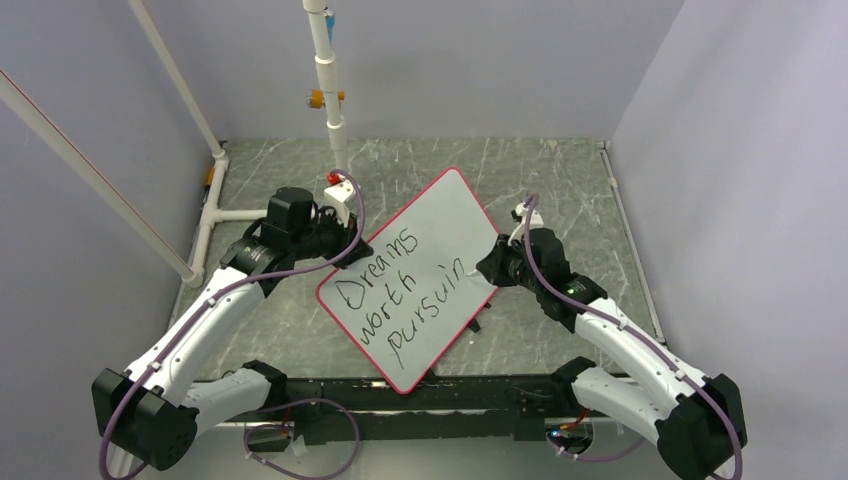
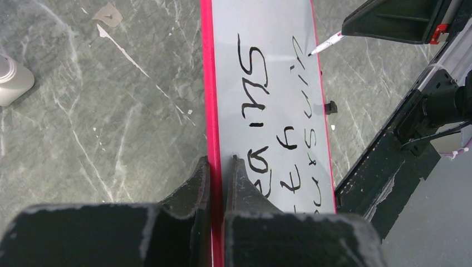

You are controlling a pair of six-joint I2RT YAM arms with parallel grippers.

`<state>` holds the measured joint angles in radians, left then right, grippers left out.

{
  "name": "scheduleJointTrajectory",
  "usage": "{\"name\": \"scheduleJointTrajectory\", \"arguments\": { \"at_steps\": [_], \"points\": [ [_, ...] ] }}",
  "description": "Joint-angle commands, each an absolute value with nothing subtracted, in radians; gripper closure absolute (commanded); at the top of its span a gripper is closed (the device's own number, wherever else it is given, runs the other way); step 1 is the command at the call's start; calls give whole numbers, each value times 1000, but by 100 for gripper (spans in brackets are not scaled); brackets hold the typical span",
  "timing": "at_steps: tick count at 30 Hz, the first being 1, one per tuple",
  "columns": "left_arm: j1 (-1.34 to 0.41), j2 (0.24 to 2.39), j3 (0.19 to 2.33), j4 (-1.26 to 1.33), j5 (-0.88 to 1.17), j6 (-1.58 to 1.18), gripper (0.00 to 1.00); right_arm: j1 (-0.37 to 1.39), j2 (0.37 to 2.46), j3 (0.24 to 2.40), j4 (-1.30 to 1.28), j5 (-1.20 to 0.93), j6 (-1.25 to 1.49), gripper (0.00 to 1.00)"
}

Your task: Write a sentence on the whiteboard

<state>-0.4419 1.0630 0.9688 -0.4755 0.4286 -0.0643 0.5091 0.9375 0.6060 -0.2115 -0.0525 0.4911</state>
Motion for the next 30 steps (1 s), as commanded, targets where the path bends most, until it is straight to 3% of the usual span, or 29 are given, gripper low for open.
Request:
{"name": "scheduleJointTrajectory", "arguments": {
  "at_steps": [1, 30],
  "points": [
    [-461, 1066, 963, -514, 381, 48, 100, 505, 904, 652, -223, -24, 496, 100],
    [-464, 1060, 963, -515, 380, 48, 100, 393, 1030, 751, -128, -72, 496, 100]
  ]
}}
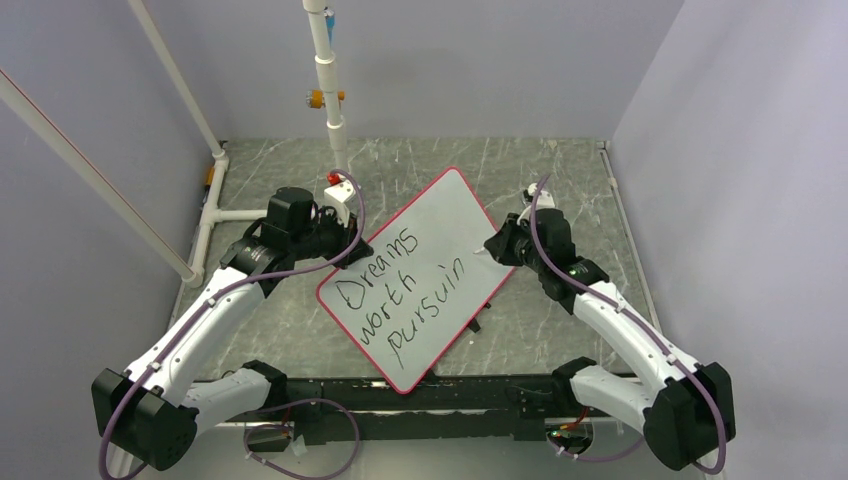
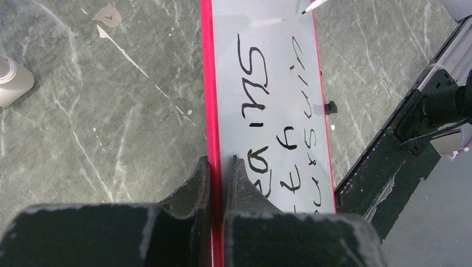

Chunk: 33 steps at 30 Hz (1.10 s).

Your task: Write a sentence on the whiteboard

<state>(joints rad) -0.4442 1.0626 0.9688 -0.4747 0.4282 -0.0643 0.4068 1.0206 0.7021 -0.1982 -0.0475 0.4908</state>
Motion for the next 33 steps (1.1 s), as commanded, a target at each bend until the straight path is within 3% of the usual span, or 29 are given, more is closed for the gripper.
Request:
{"name": "scheduleJointTrajectory", "arguments": {
  "at_steps": [1, 33],
  "points": [
    [-464, 1060, 962, -515, 380, 48, 100, 390, 1034, 751, -124, -76, 498, 100],
    [-466, 1059, 963, -516, 382, 49, 100, 381, 1125, 754, -48, -221, 516, 100]
  ]
}}
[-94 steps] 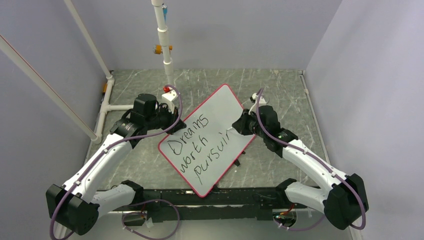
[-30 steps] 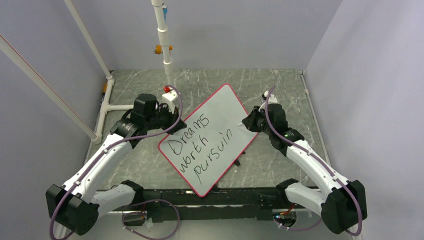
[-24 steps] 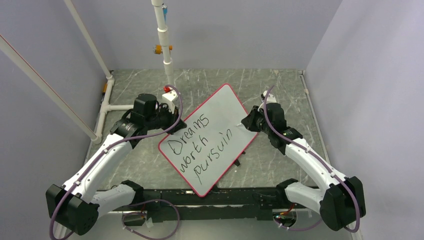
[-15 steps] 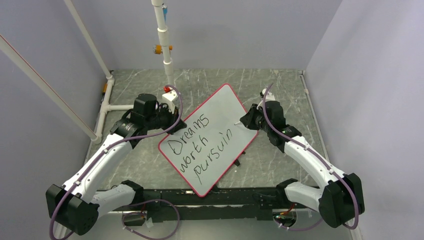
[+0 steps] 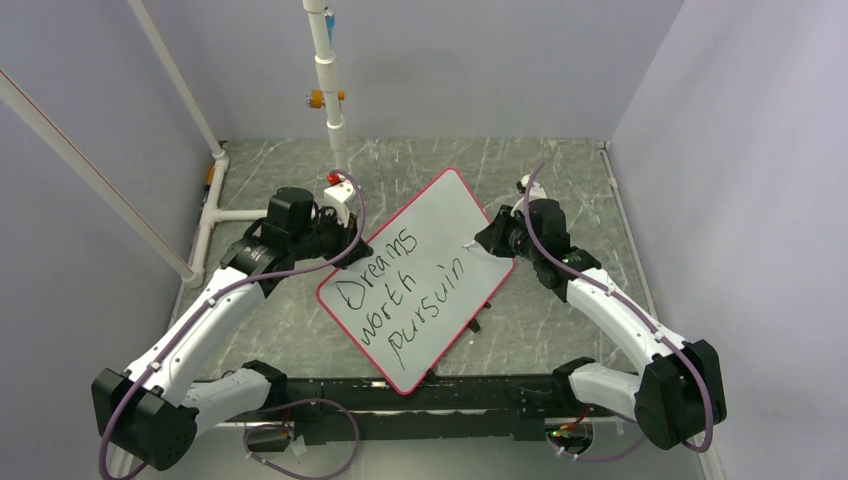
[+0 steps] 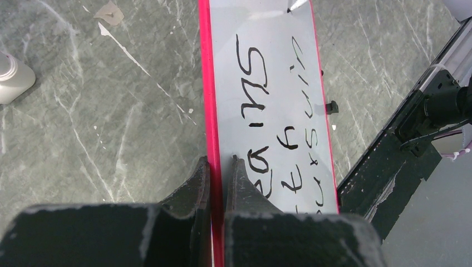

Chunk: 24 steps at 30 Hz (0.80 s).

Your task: Write a sentence on the whiteboard

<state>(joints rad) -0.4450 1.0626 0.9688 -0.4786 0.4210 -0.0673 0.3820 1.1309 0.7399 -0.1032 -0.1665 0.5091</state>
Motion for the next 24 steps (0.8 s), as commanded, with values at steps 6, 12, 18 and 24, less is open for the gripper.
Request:
{"name": "scheduleJointTrajectory", "arguments": {
  "at_steps": [6, 12, 18, 24],
  "points": [
    [-466, 1060, 962, -516, 382, 48, 100, 381, 1110, 714, -52, -237, 518, 100],
    [-465, 1062, 963, -515, 380, 47, 100, 382, 1089, 669, -61, -243, 520, 100],
    [-466, 1063, 963, -515, 379, 48, 100, 382, 1062, 653, -88, -213, 514, 100],
    [-466, 1063, 963, -515, 379, 48, 100, 381, 1063, 668, -120, -158, 505, 100]
  ]
}}
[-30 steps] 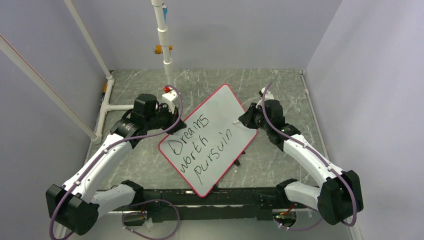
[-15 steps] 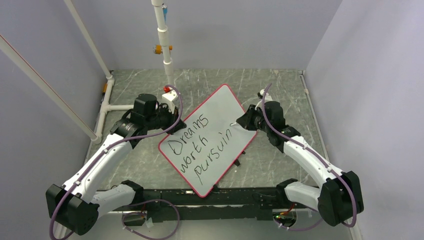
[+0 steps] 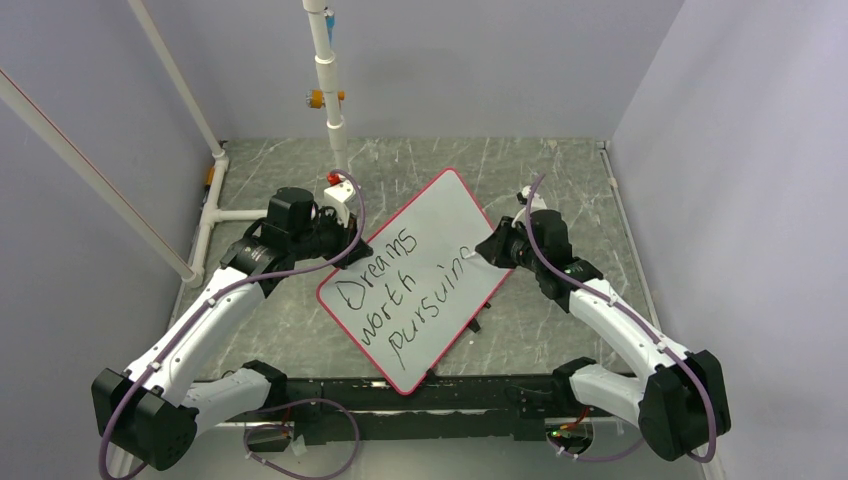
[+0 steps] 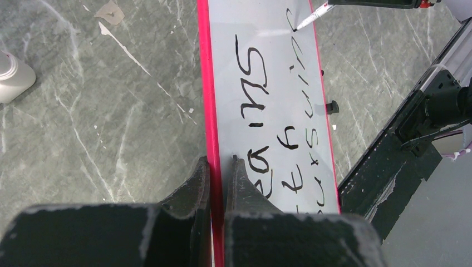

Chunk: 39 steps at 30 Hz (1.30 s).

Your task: Write a sentence on the whiteboard

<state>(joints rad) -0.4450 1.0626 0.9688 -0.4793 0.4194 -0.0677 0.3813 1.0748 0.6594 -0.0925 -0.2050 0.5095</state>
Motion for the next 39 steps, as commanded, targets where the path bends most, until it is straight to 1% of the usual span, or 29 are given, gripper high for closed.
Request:
{"name": "scheduleJointTrajectory", "arguments": {
  "at_steps": [1, 7, 24, 34, 39],
  "points": [
    [-466, 1063, 962, -515, 379, 48, 100, 381, 1063, 672, -122, -152, 502, 100],
    [-466, 1063, 963, -517, 377, 50, 100, 382, 1082, 704, -133, -123, 495, 100],
    [-467, 1060, 963, -517, 377, 49, 100, 382, 1169, 807, -115, -123, 483, 100],
    [-466, 1058, 963, -518, 376, 49, 100, 381, 1175, 801, -108, -145, 476, 100],
    [-466, 1058, 962, -518, 377, 49, 100, 381, 1154, 764, -111, -151, 480, 100]
  ]
}}
